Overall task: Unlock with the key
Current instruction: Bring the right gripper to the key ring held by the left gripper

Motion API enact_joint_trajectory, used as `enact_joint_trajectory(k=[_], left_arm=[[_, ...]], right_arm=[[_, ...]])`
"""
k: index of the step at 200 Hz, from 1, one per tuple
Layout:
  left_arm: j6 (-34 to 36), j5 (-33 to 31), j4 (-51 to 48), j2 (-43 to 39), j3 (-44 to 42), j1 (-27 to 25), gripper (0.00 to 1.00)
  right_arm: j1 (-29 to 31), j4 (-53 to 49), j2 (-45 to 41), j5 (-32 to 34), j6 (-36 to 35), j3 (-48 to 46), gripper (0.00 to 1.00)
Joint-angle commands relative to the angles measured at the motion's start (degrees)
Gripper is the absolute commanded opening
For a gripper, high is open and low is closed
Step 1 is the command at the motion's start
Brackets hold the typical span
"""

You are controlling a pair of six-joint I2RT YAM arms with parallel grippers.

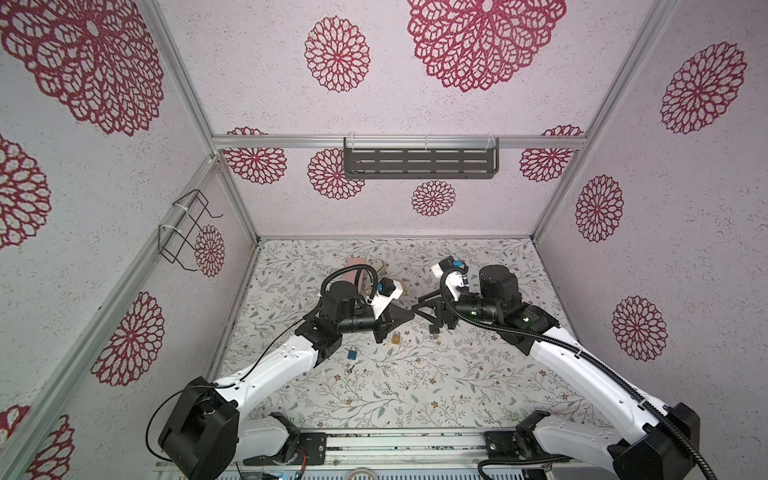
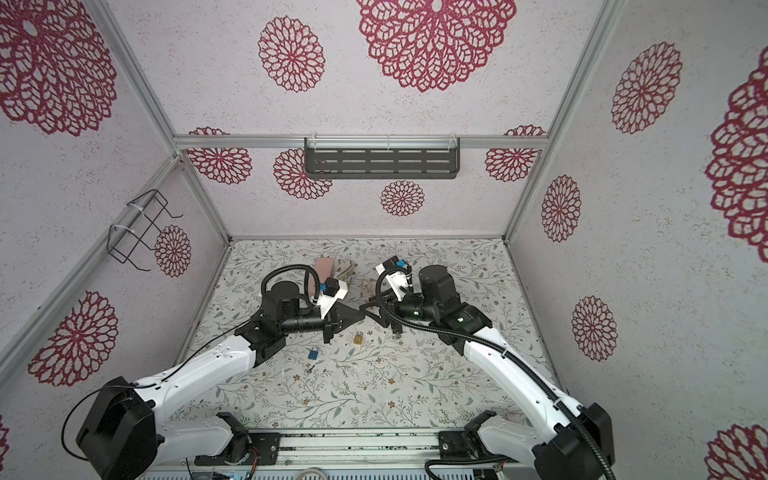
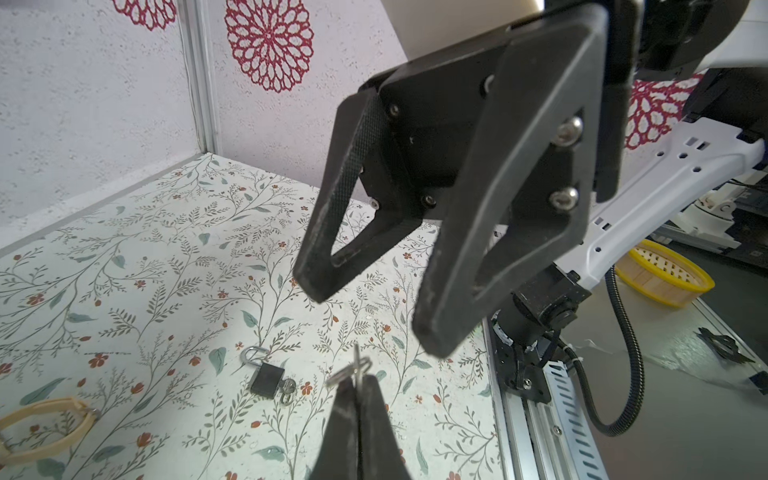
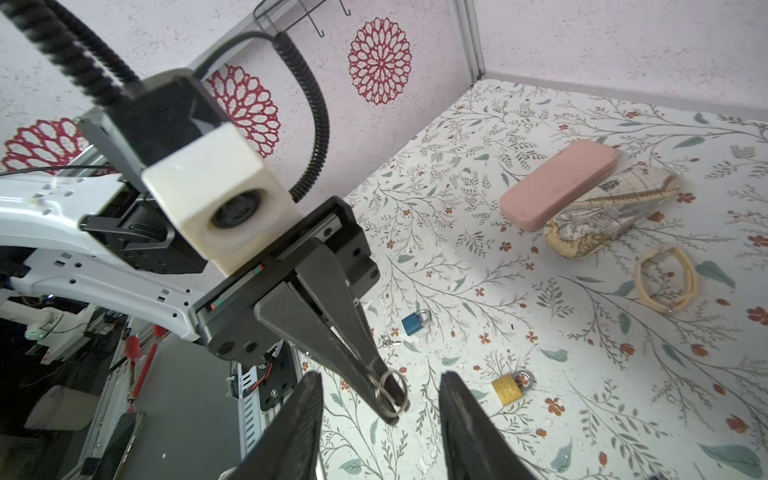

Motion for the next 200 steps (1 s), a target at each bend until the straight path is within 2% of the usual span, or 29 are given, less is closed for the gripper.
enact_joint_trajectory(k=[1, 99, 200], left_arm=[[2.68, 1.99, -1.28, 0.04, 1.94, 0.42, 0.00], [3.13, 2.87, -2.32, 1.63, 3.96, 0.46, 0.00], [2.65, 4.36, -2.13, 1.54, 4.98, 0.55, 0.00]], right_arm=[[-0.36, 2.45, 0.32, -4.06, -2.41, 0.20, 0.45], [-0.80, 1.42, 2.91, -5.69, -4.57, 0.41, 0.27], [-1.41, -0.42, 3.55, -5.91, -5.71, 0.31, 0.14]])
